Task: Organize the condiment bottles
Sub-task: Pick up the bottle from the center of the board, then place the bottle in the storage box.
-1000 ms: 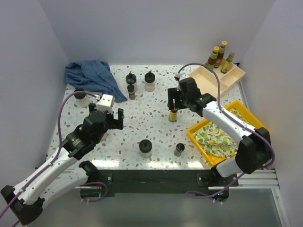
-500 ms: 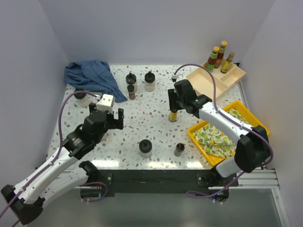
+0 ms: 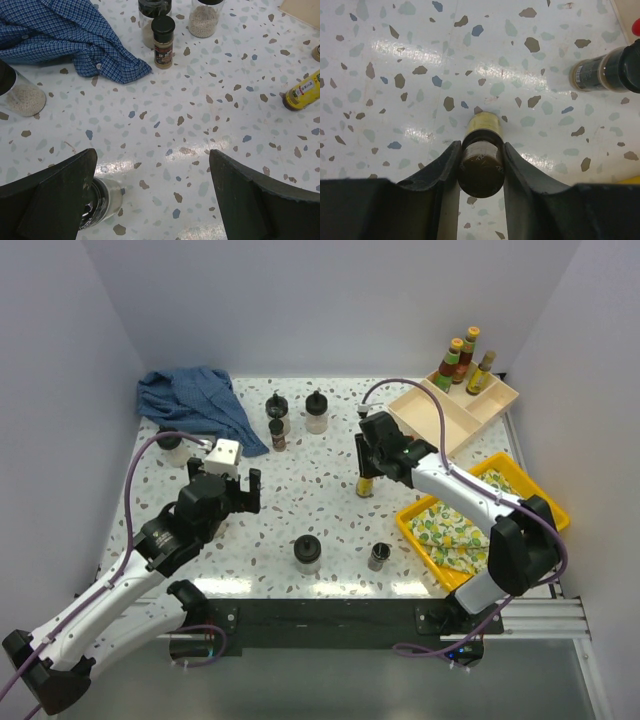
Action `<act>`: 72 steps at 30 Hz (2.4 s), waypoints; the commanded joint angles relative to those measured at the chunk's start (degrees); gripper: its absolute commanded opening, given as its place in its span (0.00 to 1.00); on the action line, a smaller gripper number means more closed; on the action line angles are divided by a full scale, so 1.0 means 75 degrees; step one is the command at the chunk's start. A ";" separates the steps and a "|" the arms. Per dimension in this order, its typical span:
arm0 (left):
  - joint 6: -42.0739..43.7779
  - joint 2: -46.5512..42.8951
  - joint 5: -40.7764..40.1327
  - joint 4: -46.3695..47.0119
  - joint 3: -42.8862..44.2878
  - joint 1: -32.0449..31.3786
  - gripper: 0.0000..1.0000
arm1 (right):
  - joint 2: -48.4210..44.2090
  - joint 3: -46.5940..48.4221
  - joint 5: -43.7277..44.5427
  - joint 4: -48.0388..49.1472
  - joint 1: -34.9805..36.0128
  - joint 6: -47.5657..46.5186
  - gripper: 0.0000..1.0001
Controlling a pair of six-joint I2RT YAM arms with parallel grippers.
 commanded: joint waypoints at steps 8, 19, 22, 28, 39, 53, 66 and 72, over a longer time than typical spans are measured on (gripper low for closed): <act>-0.0164 -0.0063 -0.0162 0.0241 -0.0018 0.0023 1.00 | 0.0060 0.3035 0.0506 -0.1609 0.0052 -0.0272 0.00; -0.0141 -0.0063 -0.0162 0.0253 -0.0018 0.0012 1.00 | 0.1759 0.6817 0.1455 -0.2887 -0.1726 -0.0648 0.00; -0.0141 -0.0040 -0.0126 0.0264 -0.0018 0.0012 1.00 | 0.2357 0.7756 0.1643 -0.3087 -0.2230 -0.0659 0.00; -0.0152 -0.0051 -0.0044 0.0253 -0.0030 0.0012 1.00 | 0.3504 0.8860 0.2088 -0.3193 -0.3309 -0.0262 0.00; -0.0117 -0.0004 0.0249 0.0311 -0.0030 0.0023 0.99 | 0.4478 0.9002 0.2826 -0.1238 -0.4237 -0.0272 0.00; -0.0117 -0.0074 0.0225 0.0323 -0.0018 0.0012 0.99 | 0.5170 0.8862 0.3110 0.0557 -0.4249 -0.0226 0.00; -0.0129 -0.0075 0.0249 0.0335 -0.0041 0.0023 0.99 | 0.6049 0.9188 0.4104 0.1003 -0.4272 0.0055 0.00; -0.0129 -0.0040 0.0214 0.0335 -0.0041 0.0012 0.99 | 0.6190 0.8933 0.4104 0.0944 -0.4284 0.0535 0.00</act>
